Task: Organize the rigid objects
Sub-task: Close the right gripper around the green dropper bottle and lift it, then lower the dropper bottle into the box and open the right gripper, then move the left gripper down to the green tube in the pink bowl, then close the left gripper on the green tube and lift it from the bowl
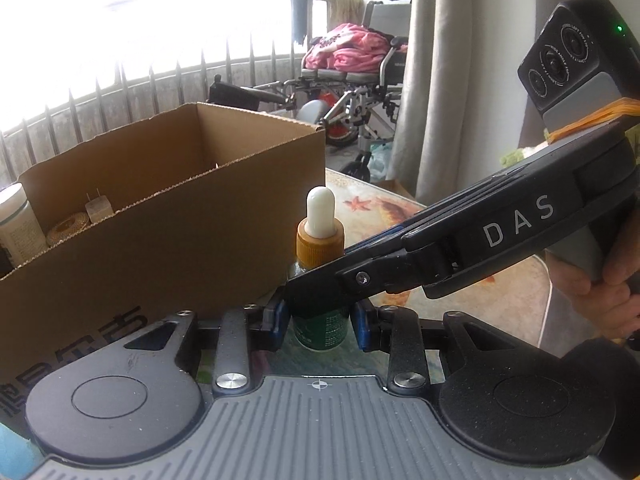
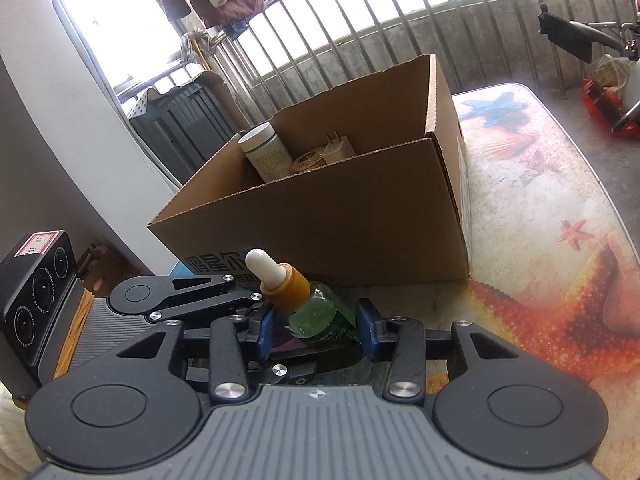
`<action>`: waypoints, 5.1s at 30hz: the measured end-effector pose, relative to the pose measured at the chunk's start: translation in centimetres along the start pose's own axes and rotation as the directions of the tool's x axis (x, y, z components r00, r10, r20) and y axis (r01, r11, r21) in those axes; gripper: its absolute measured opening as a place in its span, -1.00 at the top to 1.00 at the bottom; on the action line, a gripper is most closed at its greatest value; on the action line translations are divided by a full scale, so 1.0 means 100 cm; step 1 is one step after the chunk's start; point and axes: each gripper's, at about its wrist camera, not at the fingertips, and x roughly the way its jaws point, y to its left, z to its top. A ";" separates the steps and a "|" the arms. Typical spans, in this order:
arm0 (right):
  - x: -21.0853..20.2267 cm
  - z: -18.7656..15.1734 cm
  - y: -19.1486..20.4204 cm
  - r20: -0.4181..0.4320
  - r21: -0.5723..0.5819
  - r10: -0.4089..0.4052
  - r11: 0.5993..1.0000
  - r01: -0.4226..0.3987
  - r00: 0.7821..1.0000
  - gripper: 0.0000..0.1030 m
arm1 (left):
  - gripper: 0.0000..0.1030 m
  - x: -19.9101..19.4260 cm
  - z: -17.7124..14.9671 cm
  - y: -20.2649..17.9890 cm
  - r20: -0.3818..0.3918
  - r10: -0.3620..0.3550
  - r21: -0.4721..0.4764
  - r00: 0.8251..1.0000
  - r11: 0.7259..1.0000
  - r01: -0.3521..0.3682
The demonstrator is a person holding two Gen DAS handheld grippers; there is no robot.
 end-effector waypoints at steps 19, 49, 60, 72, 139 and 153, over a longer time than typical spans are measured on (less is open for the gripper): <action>-0.031 0.102 0.060 0.092 -0.092 0.076 0.993 -0.068 0.993 0.15 | 0.40 -0.037 0.093 0.032 0.090 0.020 0.033 0.996 0.999 -0.023; 0.177 0.196 -0.021 -0.059 0.150 -0.025 0.988 0.034 0.998 0.24 | 0.40 0.119 0.113 0.195 -0.270 0.136 0.115 0.953 0.987 -0.108; 0.188 0.193 -0.040 -0.052 0.232 0.004 0.973 0.008 0.999 0.23 | 0.33 0.115 0.108 0.195 -0.303 0.170 0.118 0.938 0.983 -0.140; 0.178 0.191 -0.032 -0.022 0.200 -0.037 0.979 0.040 0.999 0.15 | -0.22 0.079 0.097 0.178 -0.244 0.255 0.199 0.936 0.957 -0.209; 0.029 -0.010 0.001 0.013 0.316 0.070 0.946 -0.070 0.997 -0.07 | 0.72 -0.015 -0.022 0.059 -0.088 0.017 -0.124 0.996 0.992 -0.028; 0.013 -0.008 0.026 0.094 0.309 0.159 0.934 -0.180 0.983 0.46 | 0.72 -0.040 0.002 0.033 0.021 -0.012 -0.091 1.000 0.996 0.014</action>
